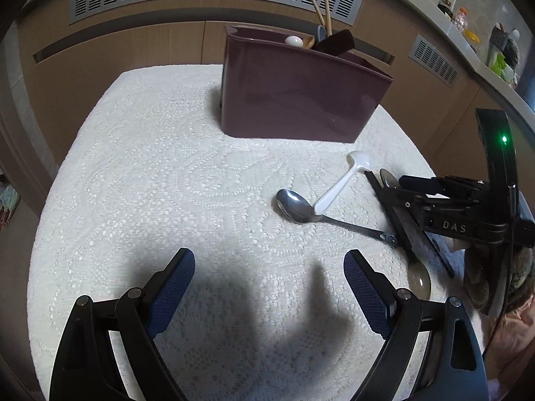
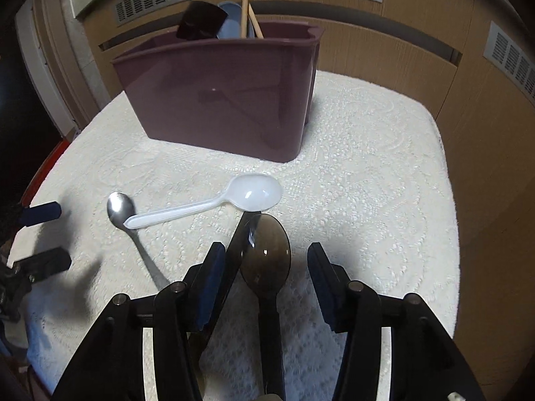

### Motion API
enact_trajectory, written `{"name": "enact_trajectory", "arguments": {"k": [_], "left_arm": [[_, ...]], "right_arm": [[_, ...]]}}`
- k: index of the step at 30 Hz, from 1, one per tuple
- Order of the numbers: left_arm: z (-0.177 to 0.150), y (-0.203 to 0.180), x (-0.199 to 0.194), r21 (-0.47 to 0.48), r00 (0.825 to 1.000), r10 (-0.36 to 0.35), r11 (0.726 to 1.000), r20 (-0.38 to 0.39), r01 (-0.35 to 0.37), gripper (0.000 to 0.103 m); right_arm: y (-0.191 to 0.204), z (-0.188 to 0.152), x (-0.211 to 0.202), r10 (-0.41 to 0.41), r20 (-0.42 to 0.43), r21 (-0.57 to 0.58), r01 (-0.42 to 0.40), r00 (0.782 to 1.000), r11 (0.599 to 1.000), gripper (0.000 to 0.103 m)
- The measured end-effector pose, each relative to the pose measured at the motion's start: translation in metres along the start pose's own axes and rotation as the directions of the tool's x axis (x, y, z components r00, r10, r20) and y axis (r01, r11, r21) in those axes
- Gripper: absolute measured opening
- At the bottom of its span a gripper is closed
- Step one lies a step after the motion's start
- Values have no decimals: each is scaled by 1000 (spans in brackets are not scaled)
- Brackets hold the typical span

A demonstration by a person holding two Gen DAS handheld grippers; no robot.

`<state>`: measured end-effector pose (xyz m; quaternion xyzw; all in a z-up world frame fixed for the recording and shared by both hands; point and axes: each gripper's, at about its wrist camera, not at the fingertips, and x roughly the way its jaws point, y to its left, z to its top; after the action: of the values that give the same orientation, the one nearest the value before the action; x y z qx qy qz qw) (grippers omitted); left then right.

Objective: Organize utensils
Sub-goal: 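Hold the dark spoon in the right tool while the left tool grasps the white plastic spoon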

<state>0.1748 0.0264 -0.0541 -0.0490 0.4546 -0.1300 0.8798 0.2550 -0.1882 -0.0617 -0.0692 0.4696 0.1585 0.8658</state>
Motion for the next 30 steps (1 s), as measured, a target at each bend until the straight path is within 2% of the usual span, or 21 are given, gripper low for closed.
{"name": "enact_trajectory", "arguments": {"k": [1,2,3,5,7,10,13,16,20,23,25,28,30], "left_arm": [[0,-2,2,6,1000,-2,1000,-2,2,91],[0,-4,3,11,1000,-2,1000,-1,2,91],[1,-8,4,21,1000,-2,1000,1,2,91],[3,-17,5,50,1000,-5,999,3,5,91],[8,-30,6,102,1000,-10,995,16,8,91],[19,-47,7,176,999,-19,984,34,13,91],[38,-60,11,207,997,-7,978,79,-9,91],[55,-73,26,267,997,-60,962,41,47,91],[72,-94,48,376,993,-116,919,-26,117,91],[77,-105,60,415,981,-175,889,-85,195,91],[78,-108,68,428,976,-197,877,-94,218,91],[80,-104,81,395,979,-179,896,-94,202,91],[80,-99,91,358,977,-173,911,-121,206,91]], "right_arm": [[-1,0,1,11,4,8,-11,1000,1000,47],[0,0,1,16,6,6,-16,1000,1000,33],[2,-1,-1,22,9,-6,-22,1000,1000,30],[3,-2,-10,10,41,-9,-10,999,1000,30],[1,-5,-26,30,74,2,-30,997,1000,30],[-9,-13,-48,27,122,45,-33,992,998,30],[-24,-24,-68,18,161,101,-35,987,994,30],[-40,-38,-81,9,195,165,-42,981,985,30],[-54,-54,-83,53,224,238,-108,973,965,30],[-57,-65,-74,100,240,271,-166,965,948,30],[-60,-71,-65,115,231,292,-181,966,939,30],[-65,-74,-58,96,215,314,-162,972,935,31],[-70,-75,-57,98,218,331,-168,971,929,31]]}}
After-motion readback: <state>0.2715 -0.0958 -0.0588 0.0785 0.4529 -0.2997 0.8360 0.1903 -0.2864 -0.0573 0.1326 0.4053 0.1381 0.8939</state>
